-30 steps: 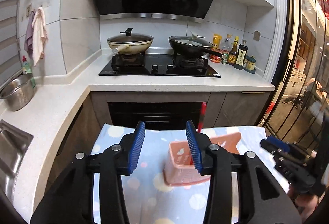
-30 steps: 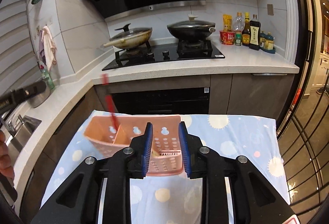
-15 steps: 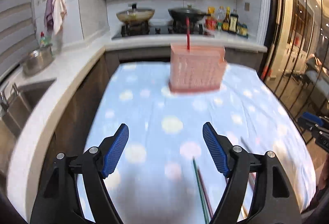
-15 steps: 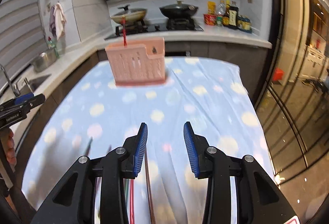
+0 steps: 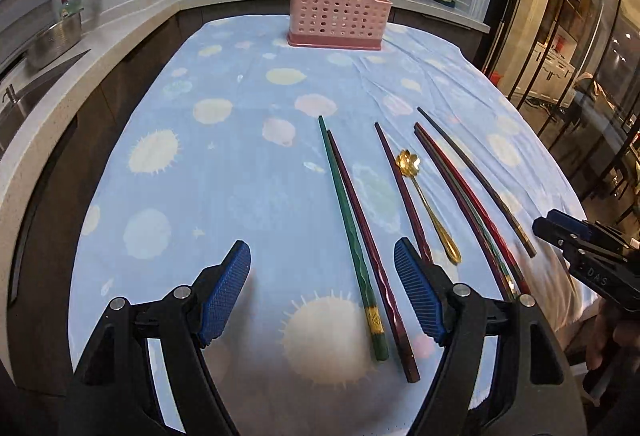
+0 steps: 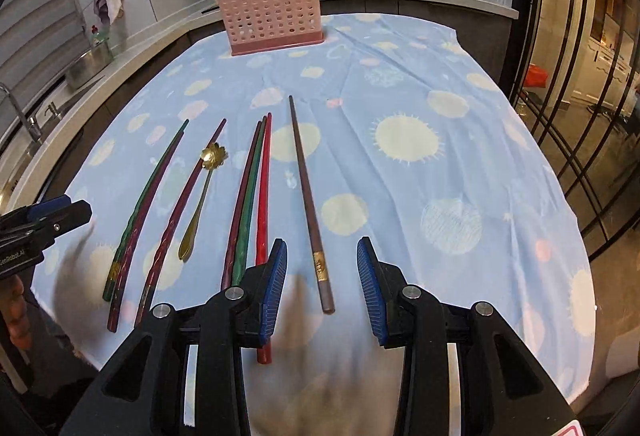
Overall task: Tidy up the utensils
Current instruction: 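Grasp the green chopstick with the left tool while the right tool grasps the brown chopstick, then lift the green chopstick with the left tool while the right tool lifts the brown chopstick toward the holder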
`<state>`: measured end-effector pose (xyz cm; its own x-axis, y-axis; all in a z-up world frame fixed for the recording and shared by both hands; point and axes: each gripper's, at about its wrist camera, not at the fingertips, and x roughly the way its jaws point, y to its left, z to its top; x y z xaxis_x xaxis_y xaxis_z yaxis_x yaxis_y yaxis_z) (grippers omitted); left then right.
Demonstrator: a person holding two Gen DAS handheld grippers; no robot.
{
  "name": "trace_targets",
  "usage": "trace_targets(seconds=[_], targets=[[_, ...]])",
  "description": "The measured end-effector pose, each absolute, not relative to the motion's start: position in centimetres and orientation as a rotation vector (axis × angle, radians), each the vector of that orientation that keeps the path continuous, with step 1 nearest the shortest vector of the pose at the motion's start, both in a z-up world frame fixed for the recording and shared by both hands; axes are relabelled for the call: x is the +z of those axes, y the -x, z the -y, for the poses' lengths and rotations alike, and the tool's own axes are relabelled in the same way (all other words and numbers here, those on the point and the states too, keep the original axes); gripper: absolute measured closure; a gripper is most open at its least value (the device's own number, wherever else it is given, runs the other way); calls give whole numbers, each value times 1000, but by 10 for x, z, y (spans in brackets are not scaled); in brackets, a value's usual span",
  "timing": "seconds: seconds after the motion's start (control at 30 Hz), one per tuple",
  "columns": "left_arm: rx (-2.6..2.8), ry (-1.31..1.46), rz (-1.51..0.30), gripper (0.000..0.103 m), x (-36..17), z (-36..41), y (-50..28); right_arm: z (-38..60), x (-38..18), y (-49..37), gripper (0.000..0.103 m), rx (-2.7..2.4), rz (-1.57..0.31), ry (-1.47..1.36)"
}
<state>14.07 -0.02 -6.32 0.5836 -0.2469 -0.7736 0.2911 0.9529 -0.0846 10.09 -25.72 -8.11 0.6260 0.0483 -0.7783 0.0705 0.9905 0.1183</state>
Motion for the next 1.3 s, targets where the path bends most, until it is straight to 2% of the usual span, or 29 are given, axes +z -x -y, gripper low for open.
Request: trace_targets(seconds=[0.13, 0.33, 0.4, 0.63, 0.8, 0.97, 1.3], targets=[[-317, -63, -917, 34, -73, 1, -132, 254, -91, -102, 70, -8, -899, -141], [-318, -68, -963, 42, -89, 1, -130, 257, -99, -107, 71, -16, -900, -149], [-319, -78, -974, 44, -94, 4, -130, 258, -102, -108, 77, -15, -908, -155], [-314, -121, -973, 49, -101, 12, -127, 258, -106, -107, 85, -15, -913, -152], [-328, -124, -971, 66, -101, 12, -126, 258, -107, -105, 92, -14, -912, -151], [-369, -104, -985, 93, -101, 13, -124, 257, -108, -105, 94, -13, -908, -148], [-373, -87, -984, 94, -93, 11, -121, 256, -94, -100, 96, -7, -882, -149]])
